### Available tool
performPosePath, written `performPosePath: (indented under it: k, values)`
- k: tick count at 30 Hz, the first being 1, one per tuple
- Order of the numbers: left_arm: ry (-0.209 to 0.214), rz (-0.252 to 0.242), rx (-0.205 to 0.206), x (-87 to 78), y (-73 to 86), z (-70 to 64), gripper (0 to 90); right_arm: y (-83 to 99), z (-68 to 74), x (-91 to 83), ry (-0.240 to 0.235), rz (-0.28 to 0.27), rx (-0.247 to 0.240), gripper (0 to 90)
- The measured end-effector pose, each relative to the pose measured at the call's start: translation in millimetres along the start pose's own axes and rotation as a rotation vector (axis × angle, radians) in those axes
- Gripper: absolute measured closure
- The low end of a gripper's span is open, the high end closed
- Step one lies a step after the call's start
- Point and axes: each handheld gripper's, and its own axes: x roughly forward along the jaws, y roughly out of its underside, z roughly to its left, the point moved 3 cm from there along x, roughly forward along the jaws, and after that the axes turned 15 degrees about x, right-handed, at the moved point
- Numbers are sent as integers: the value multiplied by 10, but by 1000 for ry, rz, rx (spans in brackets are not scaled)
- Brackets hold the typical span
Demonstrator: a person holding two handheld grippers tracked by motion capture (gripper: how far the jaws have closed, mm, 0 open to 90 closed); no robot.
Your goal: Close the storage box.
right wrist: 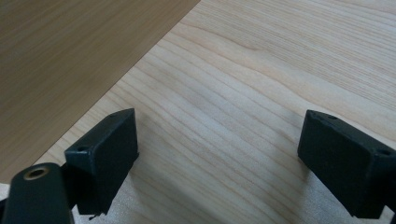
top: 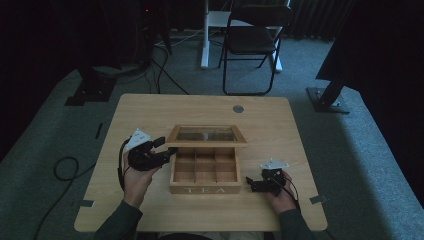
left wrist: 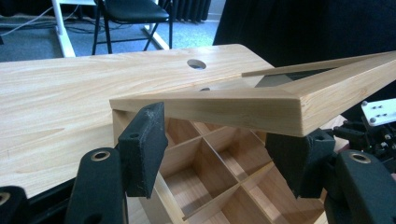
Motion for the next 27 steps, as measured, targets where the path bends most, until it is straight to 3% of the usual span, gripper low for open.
performPosePath:
  k: [27]
  values:
    - [-4,29,-22,-23,144,-87,385,0,-1,0,0,0,-1,117]
